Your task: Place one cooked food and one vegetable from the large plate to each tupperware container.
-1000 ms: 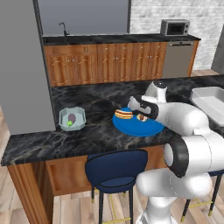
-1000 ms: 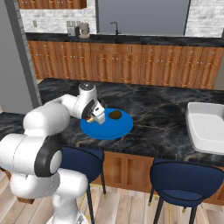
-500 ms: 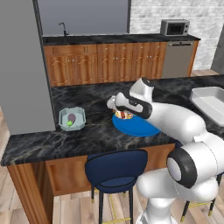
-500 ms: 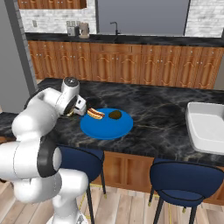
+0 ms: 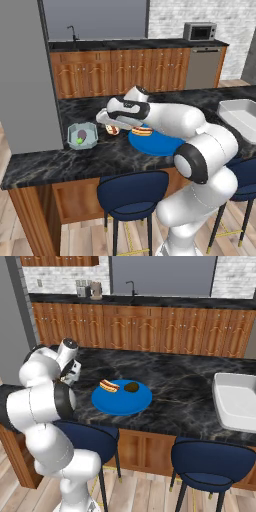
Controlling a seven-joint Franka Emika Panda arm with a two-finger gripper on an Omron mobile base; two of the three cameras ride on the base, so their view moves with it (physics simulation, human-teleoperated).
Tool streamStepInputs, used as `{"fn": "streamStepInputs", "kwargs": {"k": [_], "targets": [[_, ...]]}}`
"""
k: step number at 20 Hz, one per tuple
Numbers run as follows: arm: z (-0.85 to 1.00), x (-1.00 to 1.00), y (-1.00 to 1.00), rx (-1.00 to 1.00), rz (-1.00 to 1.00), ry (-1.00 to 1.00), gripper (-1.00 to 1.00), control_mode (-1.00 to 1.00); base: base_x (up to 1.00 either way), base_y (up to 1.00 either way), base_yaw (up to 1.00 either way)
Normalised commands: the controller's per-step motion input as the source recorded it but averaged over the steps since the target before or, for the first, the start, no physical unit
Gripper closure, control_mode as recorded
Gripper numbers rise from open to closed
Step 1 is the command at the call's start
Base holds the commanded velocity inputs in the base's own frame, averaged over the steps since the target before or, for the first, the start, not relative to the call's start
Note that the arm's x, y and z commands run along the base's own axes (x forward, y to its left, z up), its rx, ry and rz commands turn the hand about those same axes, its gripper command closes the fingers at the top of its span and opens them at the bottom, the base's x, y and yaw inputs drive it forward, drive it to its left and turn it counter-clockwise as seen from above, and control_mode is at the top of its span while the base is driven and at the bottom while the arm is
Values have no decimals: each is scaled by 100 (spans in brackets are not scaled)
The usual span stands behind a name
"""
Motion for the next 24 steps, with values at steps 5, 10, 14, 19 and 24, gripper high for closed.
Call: {"fn": "streamStepInputs", "kwargs": {"k": [5,10,14,19,24], "targets": [[-28,57,68,-3,-7,0,100,-100,0,0,0],[-24,32,22,-5,-18,-12,100,-100,0,0,0],[-8,18,25,-1,-16,-1,100,-100,0,0,0],[-27,21,9,-1,-6,7,100,-100,0,0,0],[-5,17,-2,0,0,15,100,-100,0,0,0]]}}
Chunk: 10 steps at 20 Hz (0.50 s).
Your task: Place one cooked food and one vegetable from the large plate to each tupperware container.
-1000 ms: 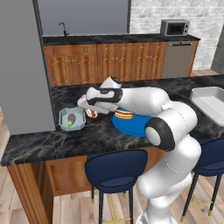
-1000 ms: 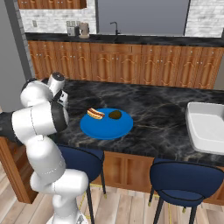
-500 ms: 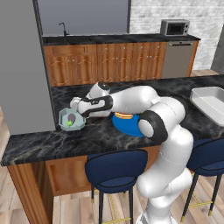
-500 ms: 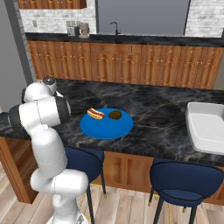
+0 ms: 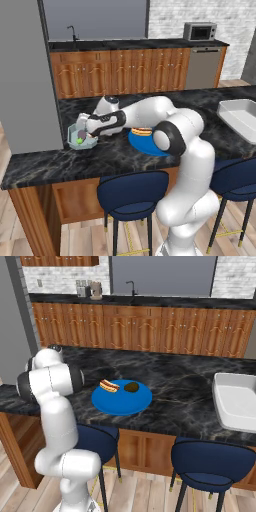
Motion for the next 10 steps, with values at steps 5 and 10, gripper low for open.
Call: {"fn": "streamStepInputs", "kwargs": {"k": [5,10], "targets": [[-26,18,0,0,1,2,100,-100,0,0,0],[-44,30,0,0,2,3,100,-100,0,0,0]]}}
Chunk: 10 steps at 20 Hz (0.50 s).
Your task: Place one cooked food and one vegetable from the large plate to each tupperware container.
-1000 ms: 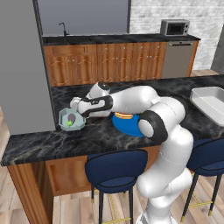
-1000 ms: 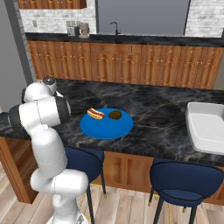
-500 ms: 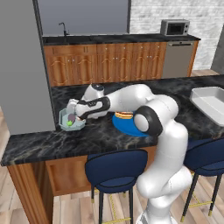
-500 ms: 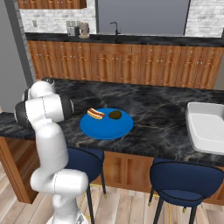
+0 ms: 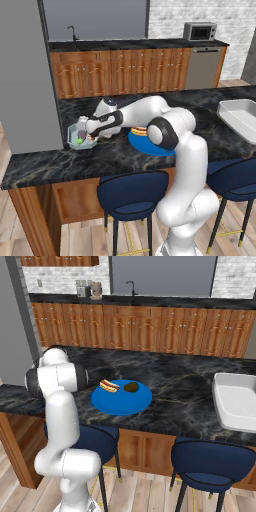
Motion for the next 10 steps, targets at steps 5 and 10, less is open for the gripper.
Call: {"fn": "streamStepInputs", "kwargs": {"k": [5,10], "targets": [[-35,35,1,0,1,2,100,-100,0,0,0],[-3,29,24,-2,0,-4,100,-100,0,0,0]]}}
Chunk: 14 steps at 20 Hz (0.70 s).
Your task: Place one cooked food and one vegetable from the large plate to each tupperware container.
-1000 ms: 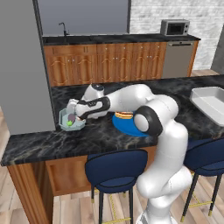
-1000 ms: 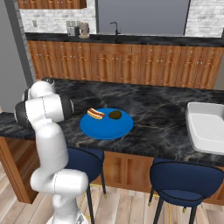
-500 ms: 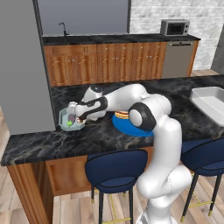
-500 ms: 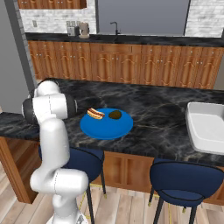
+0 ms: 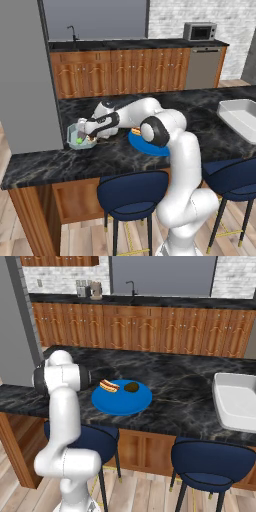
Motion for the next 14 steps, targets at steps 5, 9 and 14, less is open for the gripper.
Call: {"fn": "streamStepInputs", "kwargs": {"k": [5,9,14], "targets": [[13,21,37,-5,0,-3,100,-100,0,0,0],[-21,59,41,-6,0,4,100,-100,0,0,0],[-9,29,-1,0,0,7,-100,-100,0,0,0]]}}
